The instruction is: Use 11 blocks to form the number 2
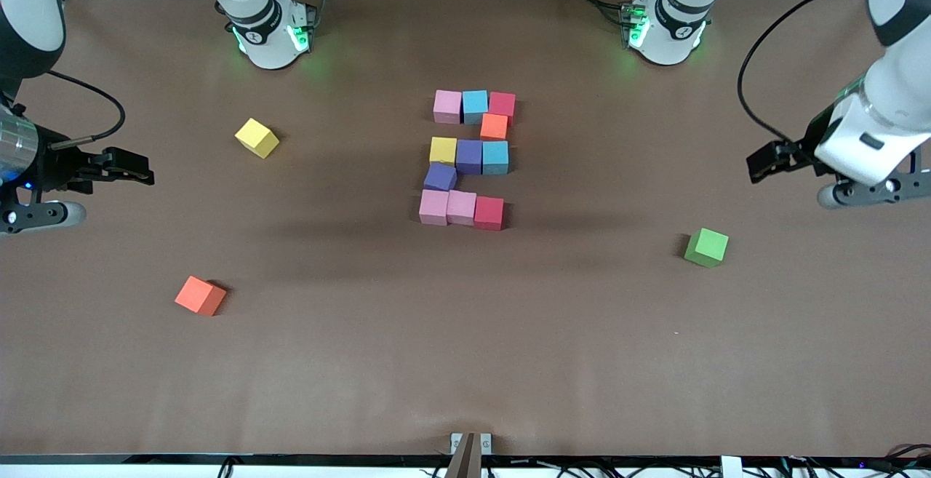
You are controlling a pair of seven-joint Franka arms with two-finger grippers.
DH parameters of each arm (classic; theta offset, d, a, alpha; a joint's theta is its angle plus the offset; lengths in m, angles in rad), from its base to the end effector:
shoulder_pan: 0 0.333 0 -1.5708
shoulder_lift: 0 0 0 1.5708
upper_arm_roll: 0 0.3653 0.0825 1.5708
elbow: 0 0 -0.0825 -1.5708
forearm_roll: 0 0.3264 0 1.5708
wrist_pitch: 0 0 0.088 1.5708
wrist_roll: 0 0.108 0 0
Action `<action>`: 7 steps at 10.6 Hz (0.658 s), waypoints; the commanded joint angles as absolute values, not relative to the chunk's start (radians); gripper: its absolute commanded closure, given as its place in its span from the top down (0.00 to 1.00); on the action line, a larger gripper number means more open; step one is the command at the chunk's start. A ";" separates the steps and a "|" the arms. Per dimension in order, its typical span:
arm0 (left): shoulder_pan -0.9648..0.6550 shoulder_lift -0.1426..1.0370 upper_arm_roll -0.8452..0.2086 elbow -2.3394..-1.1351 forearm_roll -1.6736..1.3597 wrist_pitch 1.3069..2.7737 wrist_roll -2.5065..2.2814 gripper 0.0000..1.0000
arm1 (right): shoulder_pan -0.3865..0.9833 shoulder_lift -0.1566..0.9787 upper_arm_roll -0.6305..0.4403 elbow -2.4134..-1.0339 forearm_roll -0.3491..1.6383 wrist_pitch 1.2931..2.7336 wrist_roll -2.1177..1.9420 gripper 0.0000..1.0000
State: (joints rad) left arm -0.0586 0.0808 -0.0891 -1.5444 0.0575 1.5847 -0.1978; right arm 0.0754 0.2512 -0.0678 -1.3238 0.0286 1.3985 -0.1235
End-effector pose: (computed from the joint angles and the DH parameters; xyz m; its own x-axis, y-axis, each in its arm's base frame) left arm 0.5211 -0.0689 0.6439 0.9984 0.0491 -0.0295 0.0473 -0.9972 -0.0571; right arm 0.5649 0.0139 0.6259 0.9758 0.1346 -0.1722 0.1308 -0.9908 -0.0332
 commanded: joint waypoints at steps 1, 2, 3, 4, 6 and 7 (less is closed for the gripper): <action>-0.078 0.005 -0.058 -1.601 0.020 1.580 -0.123 1.00 | 0.075 0.238 -0.060 -1.327 0.011 1.391 -0.103 1.00; -0.080 -0.005 -0.058 -1.605 0.020 1.577 -0.089 1.00 | 0.075 0.238 -0.060 -1.327 0.011 1.391 -0.103 1.00; -0.077 -0.003 -0.058 -1.598 0.020 1.566 -0.059 1.00 | 0.077 0.238 -0.060 -1.328 0.014 1.390 -0.103 1.00; -0.078 -0.003 -0.058 -1.595 0.021 1.565 -0.040 1.00 | 0.077 0.235 -0.060 -1.330 0.014 1.388 -0.103 1.00; -0.078 -0.003 -0.064 -1.583 0.020 1.552 -0.041 1.00 | 0.086 0.235 -0.060 -1.328 0.011 1.387 -0.101 1.00; -0.078 -0.002 -0.064 -1.575 0.020 1.551 -0.046 1.00 | 0.086 0.233 -0.060 -1.328 0.011 1.387 -0.101 1.00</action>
State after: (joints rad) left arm -0.0678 0.0186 -0.0769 -1.5747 0.0428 1.5686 -0.0666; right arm 0.0783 0.2512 -0.0665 -1.3238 0.0286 1.3980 -0.1233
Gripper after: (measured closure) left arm 0.000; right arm 0.000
